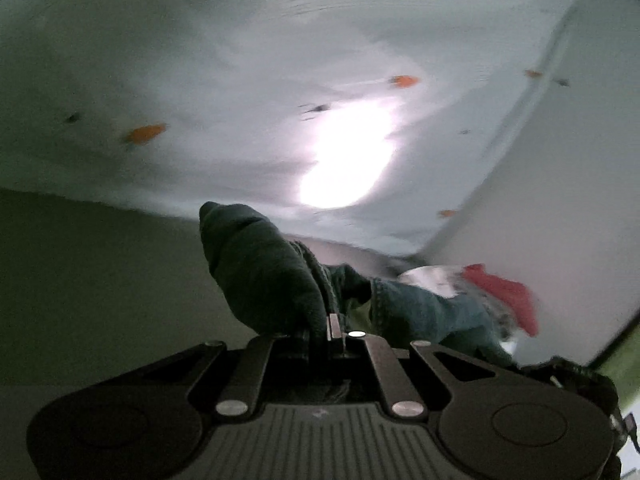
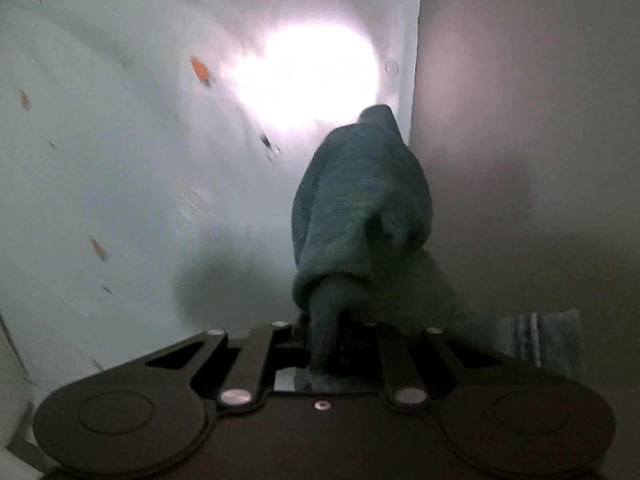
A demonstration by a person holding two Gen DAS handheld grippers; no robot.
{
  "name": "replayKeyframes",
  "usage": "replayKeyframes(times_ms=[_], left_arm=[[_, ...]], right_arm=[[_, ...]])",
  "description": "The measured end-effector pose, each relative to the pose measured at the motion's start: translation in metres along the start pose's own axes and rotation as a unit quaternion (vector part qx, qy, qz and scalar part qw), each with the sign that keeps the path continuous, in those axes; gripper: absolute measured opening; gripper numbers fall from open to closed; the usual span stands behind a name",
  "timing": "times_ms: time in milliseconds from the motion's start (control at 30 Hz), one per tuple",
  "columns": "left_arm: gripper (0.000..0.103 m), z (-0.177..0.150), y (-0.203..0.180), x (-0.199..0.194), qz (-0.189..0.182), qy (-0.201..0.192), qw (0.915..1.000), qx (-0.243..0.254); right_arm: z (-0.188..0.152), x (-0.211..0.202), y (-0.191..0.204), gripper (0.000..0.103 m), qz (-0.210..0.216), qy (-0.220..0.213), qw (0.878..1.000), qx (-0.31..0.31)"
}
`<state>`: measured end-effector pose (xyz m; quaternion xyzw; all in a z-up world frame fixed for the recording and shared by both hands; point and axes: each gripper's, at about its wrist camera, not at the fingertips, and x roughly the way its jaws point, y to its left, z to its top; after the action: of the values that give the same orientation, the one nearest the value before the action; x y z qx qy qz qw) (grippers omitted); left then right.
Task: Fold clothes
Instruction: 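Lift the jeans bundle with both tools and carry it onto the folded stack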
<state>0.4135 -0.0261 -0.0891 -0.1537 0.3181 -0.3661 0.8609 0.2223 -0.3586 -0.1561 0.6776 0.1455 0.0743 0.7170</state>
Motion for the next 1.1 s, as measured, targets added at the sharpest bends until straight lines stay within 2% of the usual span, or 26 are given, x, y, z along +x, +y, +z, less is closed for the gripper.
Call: replayKeyframes(times_ms=[100,233,400,533,667,867,1000,1100], left_arm=[[0.007,-0.001,-0.040,0.008,-0.043,0.003,0.9984,0.037],[0.007,-0.003,-0.096,0.031,-0.106,0.009,0.9916,0.074],[0.007,-0.001,-0.175,0.082,-0.155,0.011,0.9822,0.106],[0.007,0.012,-0.245,0.136,-0.168,0.011,0.9786,0.118],[0.007,0.031,-0.313,0.196,-0.181,0.001,0.9714,0.154],[0.007,0.073,-0.406,0.284,-0.205,-0.008,0.9576,0.202],[0.008,0.102,-0.453,0.348,-0.216,-0.008,0.9486,0.231],[0.008,0.111,-0.478,0.404,-0.213,0.003,0.9408,0.264]], right_arm=[[0.000,-0.048,0.015,0.013,0.005,-0.039,0.999,-0.013],[0.009,-0.106,0.029,0.013,0.020,-0.096,0.995,-0.021],[0.054,-0.162,0.029,0.013,0.054,-0.152,0.987,-0.011],[0.116,-0.180,0.030,0.013,0.096,-0.180,0.979,-0.001],[0.186,-0.206,0.031,0.013,0.132,-0.203,0.970,-0.003],[0.300,-0.203,0.047,0.013,0.178,-0.224,0.958,-0.019],[0.365,-0.191,0.055,0.013,0.187,-0.248,0.950,-0.021],[0.402,-0.184,0.054,0.013,0.179,-0.275,0.944,-0.023]])
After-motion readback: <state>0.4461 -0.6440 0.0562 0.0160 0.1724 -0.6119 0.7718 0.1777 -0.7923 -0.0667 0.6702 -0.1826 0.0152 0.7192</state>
